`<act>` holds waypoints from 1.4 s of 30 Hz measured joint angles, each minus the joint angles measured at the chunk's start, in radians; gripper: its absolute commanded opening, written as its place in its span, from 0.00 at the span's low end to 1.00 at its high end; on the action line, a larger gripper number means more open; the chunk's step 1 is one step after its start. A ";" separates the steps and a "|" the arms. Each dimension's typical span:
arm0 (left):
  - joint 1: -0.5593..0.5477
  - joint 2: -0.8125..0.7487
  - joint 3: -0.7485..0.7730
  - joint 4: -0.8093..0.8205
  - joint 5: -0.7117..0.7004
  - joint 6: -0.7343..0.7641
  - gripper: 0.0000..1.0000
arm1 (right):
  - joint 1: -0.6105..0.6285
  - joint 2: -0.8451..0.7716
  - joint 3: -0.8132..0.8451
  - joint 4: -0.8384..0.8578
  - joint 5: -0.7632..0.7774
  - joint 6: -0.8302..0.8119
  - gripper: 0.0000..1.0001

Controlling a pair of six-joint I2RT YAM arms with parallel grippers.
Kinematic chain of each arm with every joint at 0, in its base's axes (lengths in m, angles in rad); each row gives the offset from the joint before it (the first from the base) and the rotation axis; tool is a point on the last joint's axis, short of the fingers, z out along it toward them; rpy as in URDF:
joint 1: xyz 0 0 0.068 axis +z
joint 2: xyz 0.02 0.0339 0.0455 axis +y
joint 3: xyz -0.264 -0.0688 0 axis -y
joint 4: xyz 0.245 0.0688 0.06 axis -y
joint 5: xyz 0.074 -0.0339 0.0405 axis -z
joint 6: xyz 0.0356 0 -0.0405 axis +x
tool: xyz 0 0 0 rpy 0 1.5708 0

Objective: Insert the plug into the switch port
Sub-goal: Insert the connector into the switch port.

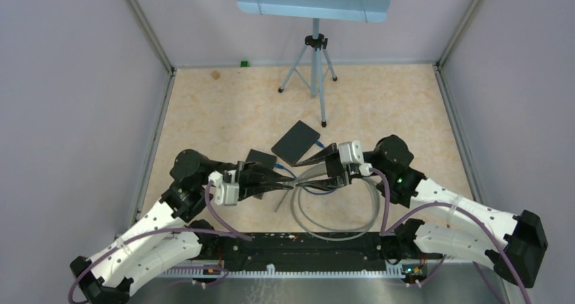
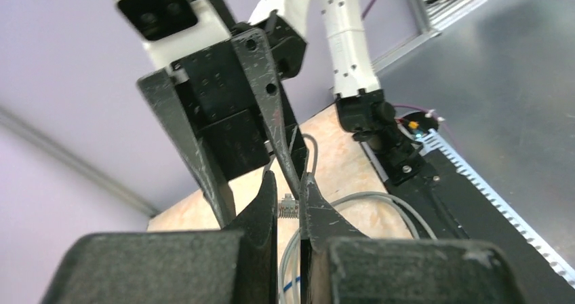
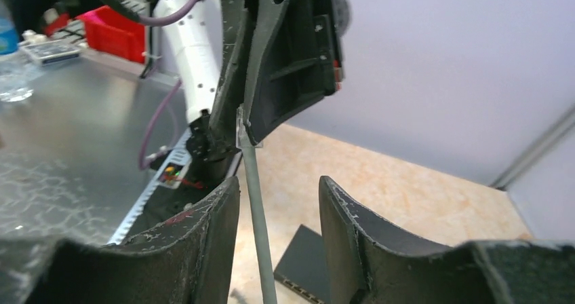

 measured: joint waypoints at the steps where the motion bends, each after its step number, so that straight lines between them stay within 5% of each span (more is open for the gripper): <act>1: 0.000 -0.020 -0.020 0.023 -0.031 -0.021 0.00 | 0.000 -0.004 -0.013 0.018 0.017 -0.005 0.46; 14: -0.001 -0.136 -0.259 0.343 -0.365 -0.327 0.00 | 0.000 -0.026 -0.111 0.166 0.124 -0.095 0.42; 42: -0.001 -0.196 -0.274 0.385 -0.489 -0.377 0.00 | 0.053 0.019 -0.108 0.246 0.330 -0.141 0.38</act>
